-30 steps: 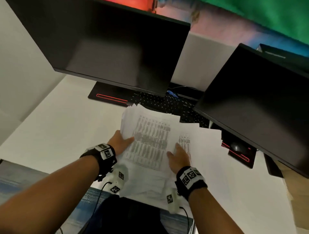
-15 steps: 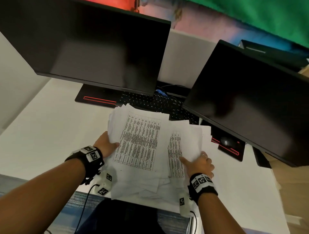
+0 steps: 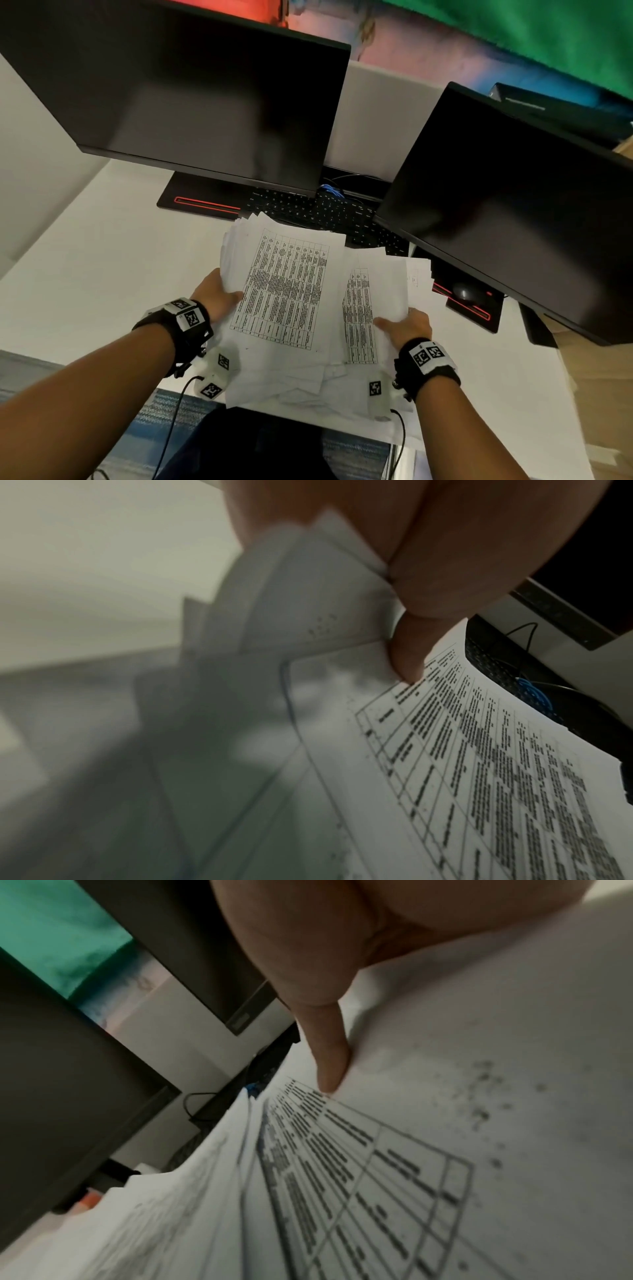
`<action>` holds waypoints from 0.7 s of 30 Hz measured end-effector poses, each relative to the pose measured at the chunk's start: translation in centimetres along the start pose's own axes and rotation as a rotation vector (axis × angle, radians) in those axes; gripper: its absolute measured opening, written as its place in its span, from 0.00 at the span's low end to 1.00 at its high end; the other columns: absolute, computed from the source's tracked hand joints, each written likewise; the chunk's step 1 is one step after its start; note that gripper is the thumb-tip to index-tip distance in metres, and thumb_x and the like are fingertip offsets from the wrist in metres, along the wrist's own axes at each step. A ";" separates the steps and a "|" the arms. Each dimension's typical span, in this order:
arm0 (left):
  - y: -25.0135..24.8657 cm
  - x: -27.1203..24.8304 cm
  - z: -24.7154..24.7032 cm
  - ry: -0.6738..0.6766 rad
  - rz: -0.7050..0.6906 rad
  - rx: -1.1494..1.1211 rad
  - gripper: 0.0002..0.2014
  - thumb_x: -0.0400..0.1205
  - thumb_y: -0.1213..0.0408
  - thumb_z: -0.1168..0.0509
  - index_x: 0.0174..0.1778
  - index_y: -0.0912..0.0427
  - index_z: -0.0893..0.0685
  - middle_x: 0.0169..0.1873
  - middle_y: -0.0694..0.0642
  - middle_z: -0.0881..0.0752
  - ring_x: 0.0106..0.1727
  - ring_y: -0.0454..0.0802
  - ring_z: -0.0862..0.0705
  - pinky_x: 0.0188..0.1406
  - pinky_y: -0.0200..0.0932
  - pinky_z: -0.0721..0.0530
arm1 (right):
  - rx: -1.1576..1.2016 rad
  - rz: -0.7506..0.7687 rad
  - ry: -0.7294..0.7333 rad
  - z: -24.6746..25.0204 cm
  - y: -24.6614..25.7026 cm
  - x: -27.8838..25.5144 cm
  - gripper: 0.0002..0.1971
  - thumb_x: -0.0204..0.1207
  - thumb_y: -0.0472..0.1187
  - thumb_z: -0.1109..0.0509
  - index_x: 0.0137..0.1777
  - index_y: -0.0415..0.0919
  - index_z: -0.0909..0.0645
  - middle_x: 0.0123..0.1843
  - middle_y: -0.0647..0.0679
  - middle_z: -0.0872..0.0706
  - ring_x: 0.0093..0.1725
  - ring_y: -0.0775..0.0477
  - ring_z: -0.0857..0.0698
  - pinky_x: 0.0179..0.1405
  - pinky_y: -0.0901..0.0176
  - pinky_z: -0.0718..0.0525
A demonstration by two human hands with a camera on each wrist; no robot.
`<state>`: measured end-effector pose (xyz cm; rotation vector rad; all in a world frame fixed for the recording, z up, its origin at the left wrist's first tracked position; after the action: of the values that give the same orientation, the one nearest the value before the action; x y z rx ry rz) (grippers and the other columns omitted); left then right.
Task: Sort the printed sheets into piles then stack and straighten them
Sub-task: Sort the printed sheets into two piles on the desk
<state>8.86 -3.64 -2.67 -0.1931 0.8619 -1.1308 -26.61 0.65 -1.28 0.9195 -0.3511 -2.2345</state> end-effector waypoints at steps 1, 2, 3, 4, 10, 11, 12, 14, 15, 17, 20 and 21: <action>0.0 -0.1 0.1 -0.001 -0.005 -0.004 0.21 0.81 0.63 0.32 0.69 0.61 0.25 0.52 0.56 0.16 0.51 0.57 0.18 0.47 0.47 0.22 | 0.014 0.038 -0.014 0.5 0.4 -0.5 0.24 0.70 0.44 0.17 0.62 0.33 0.19 0.59 0.36 0.12 0.56 0.34 0.13 0.53 0.49 0.13; 0.1 -0.1 0.2 0.001 -0.008 -0.011 0.21 0.81 0.63 0.31 0.70 0.61 0.25 0.52 0.56 0.16 0.52 0.57 0.18 0.48 0.47 0.22 | 0.020 0.087 -0.044 1.2 1.0 -1.2 0.20 0.72 0.43 0.19 0.59 0.34 0.18 0.56 0.37 0.11 0.54 0.35 0.12 0.52 0.49 0.12; 0.3 0.1 0.2 0.007 -0.006 -0.018 0.21 0.81 0.63 0.31 0.70 0.61 0.25 0.53 0.56 0.15 0.52 0.57 0.17 0.48 0.47 0.22 | 0.010 0.147 -0.089 2.1 1.8 -1.8 0.16 0.73 0.42 0.20 0.57 0.36 0.17 0.53 0.39 0.10 0.51 0.37 0.12 0.52 0.49 0.12; 0.5 0.1 0.4 0.016 0.000 -0.024 0.22 0.80 0.62 0.31 0.70 0.60 0.25 0.54 0.57 0.15 0.53 0.58 0.17 0.48 0.47 0.21 | -0.012 0.208 -0.139 3.1 2.8 -2.6 0.13 0.74 0.42 0.22 0.55 0.38 0.16 0.50 0.41 0.10 0.50 0.38 0.12 0.52 0.49 0.12; 0.6 0.5 0.0 0.040 0.019 -0.043 0.21 0.80 0.65 0.31 0.69 0.60 0.24 0.57 0.59 0.14 0.53 0.57 0.19 0.49 0.47 0.24 | -0.011 0.565 -0.436 11.5 9.8 -8.7 0.05 0.77 0.44 0.25 0.50 0.44 0.14 0.43 0.49 0.13 0.48 0.42 0.16 0.50 0.53 0.16; 0.6 0.6 0.0 0.038 0.018 -0.054 0.21 0.80 0.65 0.31 0.70 0.60 0.24 0.58 0.59 0.14 0.54 0.57 0.19 0.50 0.47 0.24 | 0.039 0.603 -0.481 12.9 10.6 -9.5 0.06 0.76 0.44 0.24 0.49 0.44 0.14 0.41 0.49 0.13 0.47 0.41 0.15 0.49 0.53 0.16; 0.6 0.5 0.0 0.040 0.024 -0.058 0.21 0.81 0.65 0.31 0.70 0.59 0.24 0.58 0.59 0.14 0.54 0.57 0.19 0.51 0.48 0.24 | 0.100 0.628 -0.506 14.0 11.2 -10.1 0.06 0.74 0.43 0.23 0.49 0.44 0.13 0.40 0.50 0.14 0.46 0.40 0.13 0.47 0.52 0.15; 0.5 0.4 0.0 0.043 0.025 -0.063 0.21 0.81 0.64 0.31 0.70 0.60 0.25 0.58 0.58 0.14 0.55 0.57 0.18 0.50 0.48 0.23 | 0.235 0.653 -0.500 15.5 12.0 -10.7 0.09 0.72 0.42 0.21 0.50 0.44 0.12 0.40 0.51 0.12 0.42 0.46 0.11 0.44 0.57 0.13; 0.5 0.4 -0.1 0.042 0.015 -0.057 0.21 0.81 0.64 0.31 0.70 0.60 0.25 0.57 0.58 0.14 0.54 0.57 0.18 0.50 0.48 0.23 | 0.311 0.655 -0.468 15.8 12.1 -10.8 0.10 0.71 0.41 0.19 0.51 0.45 0.12 0.41 0.54 0.12 0.41 0.52 0.10 0.41 0.62 0.13; 0.2 0.0 0.1 0.029 0.003 -0.042 0.20 0.80 0.63 0.31 0.68 0.59 0.24 0.55 0.57 0.14 0.53 0.56 0.18 0.48 0.47 0.23 | 0.451 0.648 -0.366 15.2 12.3 -10.5 0.12 0.71 0.37 0.19 0.51 0.49 0.13 0.41 0.60 0.13 0.37 0.69 0.11 0.33 0.73 0.15; -0.1 -0.3 0.6 0.066 -0.017 -0.057 0.13 0.81 0.60 0.34 0.61 0.56 0.18 0.54 0.57 0.12 0.53 0.57 0.15 0.50 0.48 0.19 | 0.560 0.465 -0.174 10.9 10.7 -7.7 0.11 0.73 0.34 0.20 0.51 0.47 0.14 0.44 0.54 0.09 0.39 0.62 0.10 0.35 0.67 0.13; 0.0 -0.4 0.8 0.086 -0.019 -0.099 0.12 0.82 0.56 0.35 0.58 0.54 0.16 0.55 0.57 0.11 0.55 0.58 0.14 0.54 0.50 0.18 | 0.556 0.379 -0.116 8.8 9.9 -6.5 0.10 0.73 0.35 0.21 0.52 0.46 0.13 0.46 0.50 0.08 0.43 0.53 0.08 0.40 0.61 0.11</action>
<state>9.34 -3.53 -1.89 -0.2364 0.9953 -1.1213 -24.54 -2.20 13.12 0.9014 -1.1422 -1.8639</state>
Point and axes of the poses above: each hand's wrist, its own x-axis towards the middle knuckle, its own z-axis out of the back of the hand, y = z × x, the point moved 1 cm from there along x, towards the middle knuckle
